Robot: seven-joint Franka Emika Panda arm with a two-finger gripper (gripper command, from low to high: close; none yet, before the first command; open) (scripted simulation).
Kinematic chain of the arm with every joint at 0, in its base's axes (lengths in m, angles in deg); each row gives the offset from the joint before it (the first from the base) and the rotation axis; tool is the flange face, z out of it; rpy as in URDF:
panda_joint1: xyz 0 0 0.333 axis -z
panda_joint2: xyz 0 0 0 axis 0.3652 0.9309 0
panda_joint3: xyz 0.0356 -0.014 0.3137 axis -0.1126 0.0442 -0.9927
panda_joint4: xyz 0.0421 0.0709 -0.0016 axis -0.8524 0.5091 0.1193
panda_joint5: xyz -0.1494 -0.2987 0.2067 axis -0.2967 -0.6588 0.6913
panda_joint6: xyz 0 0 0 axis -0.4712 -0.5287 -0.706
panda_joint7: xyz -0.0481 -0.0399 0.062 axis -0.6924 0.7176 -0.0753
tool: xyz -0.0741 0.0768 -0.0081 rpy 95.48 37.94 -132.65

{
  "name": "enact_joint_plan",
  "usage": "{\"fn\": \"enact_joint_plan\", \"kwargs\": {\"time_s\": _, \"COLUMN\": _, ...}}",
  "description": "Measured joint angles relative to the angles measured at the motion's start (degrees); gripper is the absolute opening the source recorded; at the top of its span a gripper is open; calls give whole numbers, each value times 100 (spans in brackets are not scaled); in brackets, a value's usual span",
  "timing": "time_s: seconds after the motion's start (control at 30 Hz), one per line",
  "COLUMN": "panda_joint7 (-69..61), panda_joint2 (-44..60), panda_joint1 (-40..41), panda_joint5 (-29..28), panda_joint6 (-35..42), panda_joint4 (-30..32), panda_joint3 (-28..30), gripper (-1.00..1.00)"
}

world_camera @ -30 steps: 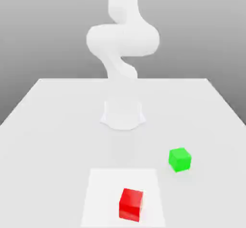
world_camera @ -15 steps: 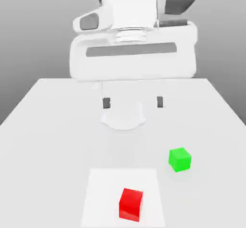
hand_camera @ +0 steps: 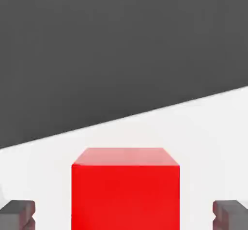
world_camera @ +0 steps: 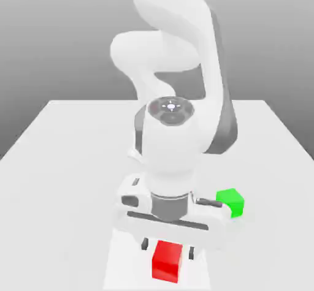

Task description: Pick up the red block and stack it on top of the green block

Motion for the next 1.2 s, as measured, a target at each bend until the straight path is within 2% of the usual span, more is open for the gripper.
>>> {"fn": "enact_joint_plan", "kwargs": {"time_s": 0.2, "panda_joint7": 11, "panda_joint2": 29, "panda_joint1": 8, "panda_joint5": -12, "panda_joint6": -27, "panda_joint4": -4, "panda_joint3": -6, "gripper": -100}}
{"fn": "enact_joint_plan", "kwargs": {"time_s": 0.37, "panda_joint7": -34, "panda_joint2": -863, "panda_joint1": 28, "panda_joint5": 33, "panda_joint6": 721, "panda_joint4": 141, "panda_joint3": -47, "gripper": -100}}
{"fn": "enact_joint_plan", "kwargs": {"time_s": 0.47, "panda_joint7": -710, "panda_joint2": -1386, "panda_joint1": -142, "panda_joint5": 306, "panda_joint6": 873, "panda_joint4": 512, "panda_joint3": -404, "gripper": -100}}
{"fn": "enact_joint_plan", "kwargs": {"time_s": 0.67, "panda_joint7": -2311, "panda_joint2": -2404, "panda_joint1": -1147, "panda_joint5": 845, "panda_joint6": 987, "panda_joint4": 1403, "panda_joint3": -815, "gripper": -100}}
{"fn": "enact_joint_plan", "kwargs": {"time_s": 0.9, "panda_joint7": -3742, "panda_joint2": -3471, "panda_joint1": -2030, "panda_joint5": 883, "panda_joint6": 1030, "panda_joint4": 2429, "panda_joint3": -1156, "gripper": -100}}
{"fn": "enact_joint_plan", "kwargs": {"time_s": 1.07, "panda_joint7": -3670, "panda_joint2": -2746, "panda_joint1": -1957, "panda_joint5": 543, "panda_joint6": 228, "panda_joint4": 2512, "panda_joint3": -1283, "gripper": -100}}
{"fn": "enact_joint_plan", "kwargs": {"time_s": 1.17, "panda_joint7": -3411, "panda_joint2": -2136, "panda_joint1": -1842, "panda_joint5": 158, "panda_joint6": -358, "panda_joint4": 2497, "panda_joint3": -1272, "gripper": -100}}
{"fn": "enact_joint_plan", "kwargs": {"time_s": 1.2, "panda_joint7": -3339, "panda_joint2": -2001, "panda_joint1": -1855, "panda_joint5": 52, "panda_joint6": -487, "panda_joint4": 2493, "panda_joint3": -1231, "gripper": 100}}
